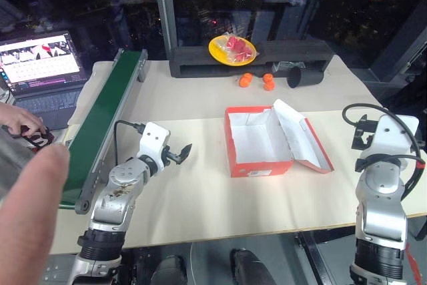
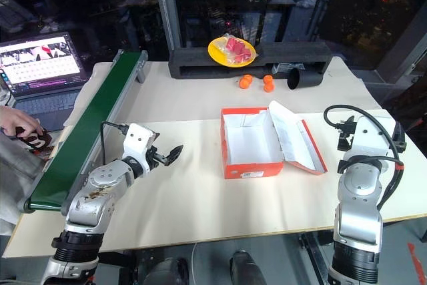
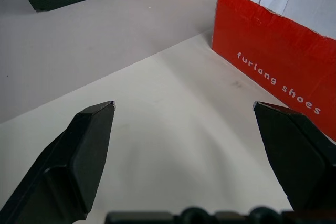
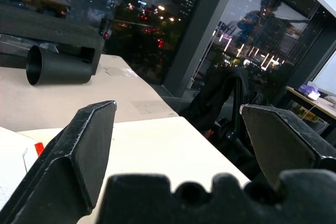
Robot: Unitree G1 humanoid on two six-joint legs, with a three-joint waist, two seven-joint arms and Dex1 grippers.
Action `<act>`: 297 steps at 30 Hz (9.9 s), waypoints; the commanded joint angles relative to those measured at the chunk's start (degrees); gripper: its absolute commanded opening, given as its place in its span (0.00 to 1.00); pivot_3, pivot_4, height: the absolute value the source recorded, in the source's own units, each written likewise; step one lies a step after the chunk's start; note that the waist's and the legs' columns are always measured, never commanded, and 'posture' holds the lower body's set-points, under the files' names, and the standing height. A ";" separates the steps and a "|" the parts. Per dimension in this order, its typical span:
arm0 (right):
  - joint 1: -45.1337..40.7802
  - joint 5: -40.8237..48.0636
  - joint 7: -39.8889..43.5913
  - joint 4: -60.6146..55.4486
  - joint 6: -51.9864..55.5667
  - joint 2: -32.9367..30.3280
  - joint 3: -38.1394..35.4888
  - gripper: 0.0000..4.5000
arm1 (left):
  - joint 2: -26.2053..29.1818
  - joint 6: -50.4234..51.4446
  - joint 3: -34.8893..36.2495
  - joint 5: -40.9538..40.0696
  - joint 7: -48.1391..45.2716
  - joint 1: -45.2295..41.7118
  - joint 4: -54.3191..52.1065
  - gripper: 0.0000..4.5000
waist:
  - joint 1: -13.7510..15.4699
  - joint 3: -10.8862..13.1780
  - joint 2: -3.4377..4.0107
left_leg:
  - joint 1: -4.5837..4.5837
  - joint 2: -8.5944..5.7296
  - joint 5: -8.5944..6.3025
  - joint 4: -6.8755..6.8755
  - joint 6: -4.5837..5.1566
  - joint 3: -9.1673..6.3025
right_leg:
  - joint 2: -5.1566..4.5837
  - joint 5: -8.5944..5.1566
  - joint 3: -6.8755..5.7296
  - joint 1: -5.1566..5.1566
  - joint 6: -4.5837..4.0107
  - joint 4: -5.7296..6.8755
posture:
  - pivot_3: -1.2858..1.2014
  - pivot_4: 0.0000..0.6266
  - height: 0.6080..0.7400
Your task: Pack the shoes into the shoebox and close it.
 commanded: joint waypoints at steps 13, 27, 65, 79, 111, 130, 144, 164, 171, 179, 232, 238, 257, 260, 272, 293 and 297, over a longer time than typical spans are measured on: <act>-18.30 41.48 43.63 -16.16 25.24 -6.81 19.53 1.00 | 17.42 -3.32 17.96 -3.85 -4.54 -11.84 23.28 1.00 | -1.86 0.05 0.07 | 0.40 0.12 0.15 -0.13 0.15 -1.18 | 0.17 -0.06 -1.12 0.80 -0.25 0.06 | 0.52 0.24 0.84; -11.67 36.88 47.98 -13.86 21.15 -13.77 31.36 1.00 | 23.13 -3.82 17.20 -2.70 -9.26 -7.65 32.47 1.00 | 2.12 0.05 -0.13 | -0.41 0.12 -0.13 0.52 -0.10 -1.93 | -0.09 -0.47 -2.29 0.64 -0.60 0.14 | 0.52 0.24 0.84; -6.90 26.26 35.77 -12.17 20.70 -7.50 30.41 1.00 | 23.81 -1.98 11.13 0.26 -9.98 -20.03 38.37 1.00 | 3.13 0.04 -0.14 | -0.45 0.11 -0.19 0.88 -0.19 -2.13 | -0.03 -0.61 -2.41 0.65 -0.67 0.69 | 0.52 0.24 0.84; -7.36 26.03 35.36 -11.70 20.85 -6.89 30.46 1.00 | 26.07 1.98 10.17 1.84 -8.73 -23.68 35.54 1.00 | 3.11 0.05 -0.14 | -0.45 0.11 -0.19 0.88 -0.19 -2.18 | -0.02 -0.62 -2.45 0.65 -0.67 0.70 | 0.52 0.24 0.84; -7.26 26.83 33.15 -12.70 21.87 -5.37 27.93 1.00 | 22.22 14.04 7.34 1.81 -8.87 -22.72 35.90 0.13 | 3.45 -0.01 -0.04 | -0.15 0.08 -0.10 0.91 -0.31 -2.44 | -0.03 -0.73 -2.70 0.93 -0.82 0.97 | 0.52 0.24 0.84; -30.21 55.03 10.15 -2.06 32.37 22.57 -1.20 1.00 | 2.74 6.96 17.00 -18.37 -6.29 -30.47 18.44 0.01 | 3.32 0.09 -0.09 | -0.71 0.10 -0.07 0.94 -0.39 -2.69 | -0.02 -0.70 -2.92 0.65 -0.81 0.94 | 0.52 0.24 0.84; -35.98 65.02 0.35 5.63 32.41 22.99 -2.70 1.00 | -9.30 22.15 9.39 -34.31 -6.70 -26.25 4.37 0.01 | 1.06 0.21 0.23 | -0.72 0.06 -0.07 0.93 -0.38 -2.99 | 0.02 -0.71 -3.02 0.70 -0.80 0.88 | 0.52 0.24 0.84; -34.11 65.98 -4.74 3.84 30.79 20.08 -0.55 0.29 | -7.69 12.98 2.55 -27.15 -9.86 -26.07 8.38 0.33 | 1.43 0.27 0.32 | -0.78 0.03 -0.06 0.91 -0.38 -3.03 | 0.01 -0.73 -3.05 0.72 -0.79 0.73 | 0.52 0.24 0.84; -36.09 55.33 -6.63 8.90 31.18 6.13 -1.26 0.29 | 0.60 8.03 -5.22 -19.80 -16.98 -20.15 7.11 0.49 | 1.61 0.30 0.37 | -0.79 0.03 -0.07 0.90 -0.38 -3.02 | 0.00 -0.73 -3.05 0.72 -0.79 0.69 | 0.52 0.24 0.84; -37.95 47.86 3.90 24.40 44.54 -9.89 8.79 0.29 | 4.57 5.30 -10.91 -17.14 -24.07 -17.07 5.58 0.49 | 1.25 0.35 0.45 | -0.76 0.02 -0.07 0.83 -0.37 -2.86 | -0.03 -0.76 -2.93 0.67 -0.83 0.65 | 0.52 0.24 0.84; -3.27 39.45 41.44 -12.94 18.68 -9.29 26.13 1.00 | 10.61 -12.63 12.35 -1.87 2.65 -24.62 44.28 0.88 | 2.65 0.48 0.58 | -0.59 0.00 -0.06 0.94 -0.40 -2.99 | -0.03 -0.82 -3.12 0.89 -0.80 0.70 | 0.52 0.24 0.84; -1.76 38.87 44.50 -13.58 16.64 -8.68 29.26 1.00 | 12.22 -12.04 11.32 0.02 1.65 -25.30 46.77 1.00 | 3.02 0.48 0.57 | -0.63 0.01 -0.07 0.85 -0.41 -3.01 | -0.01 -0.84 -3.14 0.84 -0.80 0.70 | 0.52 0.24 0.84; -0.31 37.07 47.02 -15.04 14.41 -9.13 29.96 1.00 | 13.19 -13.54 11.97 1.34 1.87 -26.96 51.12 1.00 | 3.25 0.46 0.51 | -0.62 0.01 -0.07 0.87 -0.41 -3.01 | -0.02 -0.84 -3.15 0.86 -0.80 0.73 | 0.52 0.24 0.84; -0.10 36.67 46.82 -14.58 14.55 -8.93 29.92 1.00 | 13.60 -14.81 11.94 1.98 2.63 -26.91 51.15 1.00 | 3.25 0.46 0.51 | -0.62 0.01 -0.07 0.87 -0.41 -3.01 | -0.02 -0.83 -3.15 0.86 -0.80 0.74 | 0.52 0.24 0.84; -0.95 36.33 46.16 -12.45 15.03 -8.39 28.22 1.00 | 14.29 -18.83 13.88 2.03 5.70 -28.08 53.54 1.00 | 3.29 0.45 0.49 | -0.62 0.01 -0.07 0.88 -0.41 -3.00 | -0.02 -0.83 -3.15 0.86 -0.80 0.75 | 0.52 0.24 0.84; -1.65 37.98 44.29 -14.22 16.72 -7.52 26.71 1.00 | 12.67 -14.66 12.31 2.40 6.00 -30.40 62.47 1.00 | 3.48 0.42 0.45 | -0.60 -0.01 -0.06 0.90 -0.41 -3.00 | -0.02 -0.83 -3.15 0.87 -0.80 0.83 | 0.52 0.24 0.84; -2.96 37.57 43.95 -14.41 17.12 -8.25 26.15 1.00 | 11.05 -12.03 13.93 -0.22 5.15 -32.11 61.45 0.77 | 3.83 0.41 0.44 | -0.56 -0.02 -0.05 0.95 -0.44 -3.01 | -0.03 -0.84 -3.16 0.90 -0.80 0.91 | 0.52 0.24 0.84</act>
